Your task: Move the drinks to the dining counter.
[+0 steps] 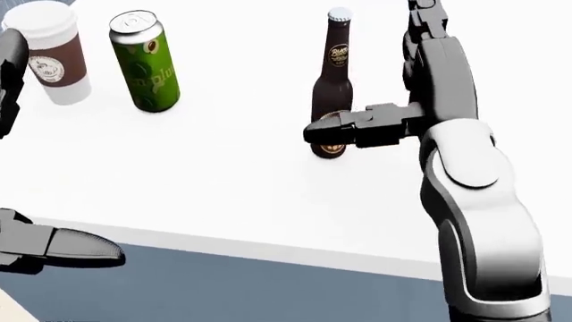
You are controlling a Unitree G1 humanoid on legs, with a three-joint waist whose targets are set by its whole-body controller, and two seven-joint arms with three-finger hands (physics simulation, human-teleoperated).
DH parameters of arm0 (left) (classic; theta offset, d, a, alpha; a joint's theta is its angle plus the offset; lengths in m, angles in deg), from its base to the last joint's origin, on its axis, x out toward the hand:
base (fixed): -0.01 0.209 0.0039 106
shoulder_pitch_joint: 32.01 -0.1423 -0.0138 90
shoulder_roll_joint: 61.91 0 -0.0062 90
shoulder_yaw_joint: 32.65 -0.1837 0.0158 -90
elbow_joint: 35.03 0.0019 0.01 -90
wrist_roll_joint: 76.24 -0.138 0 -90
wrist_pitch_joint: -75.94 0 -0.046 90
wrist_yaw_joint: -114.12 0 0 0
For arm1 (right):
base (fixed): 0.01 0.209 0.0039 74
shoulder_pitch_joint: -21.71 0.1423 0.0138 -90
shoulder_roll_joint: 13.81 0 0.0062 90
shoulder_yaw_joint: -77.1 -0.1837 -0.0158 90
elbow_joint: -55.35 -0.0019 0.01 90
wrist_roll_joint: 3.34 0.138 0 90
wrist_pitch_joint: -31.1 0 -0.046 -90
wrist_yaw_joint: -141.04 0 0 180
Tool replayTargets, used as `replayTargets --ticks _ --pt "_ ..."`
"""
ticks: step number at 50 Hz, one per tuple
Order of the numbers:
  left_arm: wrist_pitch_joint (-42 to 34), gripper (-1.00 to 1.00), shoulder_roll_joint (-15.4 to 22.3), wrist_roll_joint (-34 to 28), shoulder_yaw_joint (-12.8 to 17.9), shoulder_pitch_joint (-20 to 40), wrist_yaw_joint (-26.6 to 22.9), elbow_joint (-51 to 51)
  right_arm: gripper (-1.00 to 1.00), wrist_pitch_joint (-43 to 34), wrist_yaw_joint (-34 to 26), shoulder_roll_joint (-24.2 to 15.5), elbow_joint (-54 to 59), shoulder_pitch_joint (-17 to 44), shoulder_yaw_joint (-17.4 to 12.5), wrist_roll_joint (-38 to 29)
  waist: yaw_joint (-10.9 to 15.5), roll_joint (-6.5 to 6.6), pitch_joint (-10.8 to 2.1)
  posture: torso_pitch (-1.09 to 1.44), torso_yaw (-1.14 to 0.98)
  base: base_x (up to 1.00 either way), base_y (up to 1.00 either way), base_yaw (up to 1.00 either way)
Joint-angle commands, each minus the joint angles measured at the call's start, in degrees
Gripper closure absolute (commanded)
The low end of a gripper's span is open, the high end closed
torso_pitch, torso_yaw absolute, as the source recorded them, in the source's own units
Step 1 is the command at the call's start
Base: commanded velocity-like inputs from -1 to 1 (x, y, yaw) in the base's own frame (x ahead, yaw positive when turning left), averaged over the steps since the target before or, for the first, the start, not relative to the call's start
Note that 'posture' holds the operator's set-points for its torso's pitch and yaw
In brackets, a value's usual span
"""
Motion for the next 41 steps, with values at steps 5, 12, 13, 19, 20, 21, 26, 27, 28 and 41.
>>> replayTargets --ticks 5,12,13,19,20,21,26,27,28,41 --pt "0.14 -1.00 3.39 6.39 3.66 2.49 3.84 -1.05 -1.00 -10.67 -1.76 -3.75 -20.75 -1.91 -5.62 5.08 0.05 -0.18 -1.30 0.00 0.00 0.00 0.00 0.00" --pt "-2.91 -1.00 10.46 20.51 13.67 6.28 10.65 0.34 -1.00 -24.17 -0.65 -13.54 -38.62 -1.40 -19.17 16.78 0.04 -0.48 -0.65 0.00 0.00 0.00 0.00 0.00" --pt "-2.15 -1.00 11.74 22.61 14.78 5.82 11.92 0.88 -1.00 -25.50 -0.16 -14.72 -40.48 -1.70 -21.30 19.01 0.04 -0.51 -0.49 0.00 0.00 0.00 0.00 0.00" --pt "8.56 -1.00 16.88 29.85 19.14 -1.18 19.53 3.05 -1.00 -28.34 4.70 -21.41 -49.69 -6.63 -40.08 38.45 -0.07 -0.69 0.34 0.00 0.00 0.00 0.00 0.00" --pt "10.64 -1.00 17.16 30.15 20.01 -1.97 20.68 3.37 -1.00 -28.75 7.09 -23.10 -50.19 -7.24 -44.33 44.34 -0.01 -0.80 0.56 0.00 0.00 0.00 0.00 0.00" --pt "12.23 -1.00 17.96 30.72 21.37 -2.44 22.49 3.43 -1.00 -28.41 10.74 -25.50 -49.78 -7.92 -48.51 51.08 0.08 -0.89 0.70 0.00 0.00 0.00 0.00 0.00" --pt "18.56 -1.00 20.96 34.95 28.30 -7.56 27.80 2.65 -1.00 -14.78 25.24 -37.66 -47.36 -24.63 -58.16 72.04 0.17 -1.37 1.74 0.00 0.00 0.00 0.00 0.00" --pt "20.95 -1.00 21.17 37.33 31.00 -8.15 28.92 2.86 -1.00 -12.53 26.14 -37.62 -47.35 -27.90 -59.75 73.53 0.11 -1.43 1.84 0.00 0.00 0.00 0.00 0.00" --pt "22.71 -1.00 21.90 38.13 32.51 -9.26 30.07 3.18 -1.00 -10.54 27.06 -37.53 -47.50 -30.28 -61.24 74.59 0.00 -1.48 1.92 0.00 0.00 0.00 0.00 0.00" --pt "33.13 -1.00 26.03 32.44 38.14 -11.96 43.15 3.50 -1.00 4.19 38.83 -32.54 -45.33 -44.27 -82.72 76.05 -0.09 -1.78 2.78 0.00 0.00 0.00 0.00 0.00"
